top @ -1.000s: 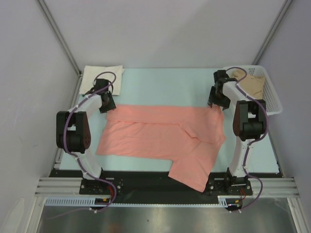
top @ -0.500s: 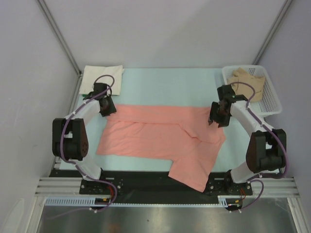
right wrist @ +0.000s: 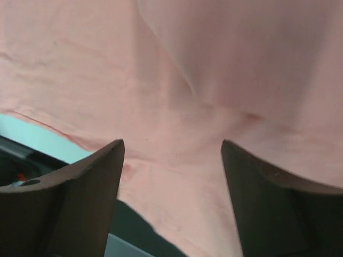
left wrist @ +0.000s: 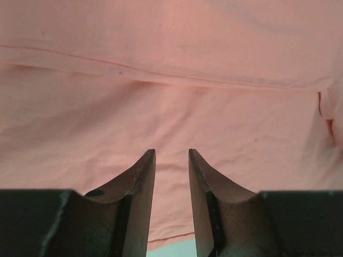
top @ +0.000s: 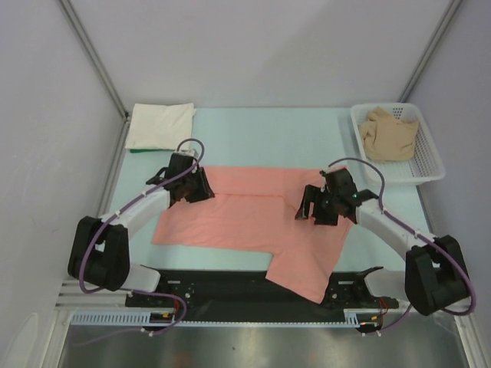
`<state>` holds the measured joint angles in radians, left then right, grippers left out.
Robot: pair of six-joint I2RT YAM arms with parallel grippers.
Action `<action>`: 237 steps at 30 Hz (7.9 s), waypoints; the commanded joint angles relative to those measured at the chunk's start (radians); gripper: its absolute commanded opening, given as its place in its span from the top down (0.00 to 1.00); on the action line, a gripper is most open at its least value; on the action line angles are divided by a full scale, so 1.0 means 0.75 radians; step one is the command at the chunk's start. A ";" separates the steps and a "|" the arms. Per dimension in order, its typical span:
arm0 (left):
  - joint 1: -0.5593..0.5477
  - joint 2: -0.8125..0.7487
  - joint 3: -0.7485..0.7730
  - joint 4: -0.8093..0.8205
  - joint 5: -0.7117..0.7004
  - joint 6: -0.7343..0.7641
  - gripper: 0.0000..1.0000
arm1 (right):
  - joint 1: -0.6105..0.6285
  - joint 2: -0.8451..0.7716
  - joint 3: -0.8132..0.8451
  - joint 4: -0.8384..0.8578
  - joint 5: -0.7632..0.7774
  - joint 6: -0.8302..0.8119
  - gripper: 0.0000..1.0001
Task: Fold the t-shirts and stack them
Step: Fold the tshirt
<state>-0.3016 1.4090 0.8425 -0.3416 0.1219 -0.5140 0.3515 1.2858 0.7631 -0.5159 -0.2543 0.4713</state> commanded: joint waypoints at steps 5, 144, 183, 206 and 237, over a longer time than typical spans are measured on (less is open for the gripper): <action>-0.019 -0.158 -0.025 -0.050 0.046 -0.016 0.62 | 0.091 -0.160 -0.308 0.553 0.191 0.464 0.19; -0.201 -0.052 0.087 0.018 0.189 0.066 0.51 | -0.264 0.726 0.660 -0.243 0.284 -0.199 0.63; -0.201 -0.079 0.103 -0.070 0.110 0.117 0.47 | -0.415 0.136 0.327 -0.361 0.182 0.026 0.34; 0.343 0.009 0.272 -0.050 0.171 0.129 0.42 | -0.430 0.940 1.044 -0.226 0.493 -0.191 0.52; 0.539 0.312 0.333 0.071 0.210 0.115 0.48 | -0.232 0.857 1.181 -0.423 0.699 -0.203 0.14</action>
<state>0.0929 1.6245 1.0752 -0.3431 0.2398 -0.4187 0.1162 2.0769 1.6733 -0.8001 0.3046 0.3019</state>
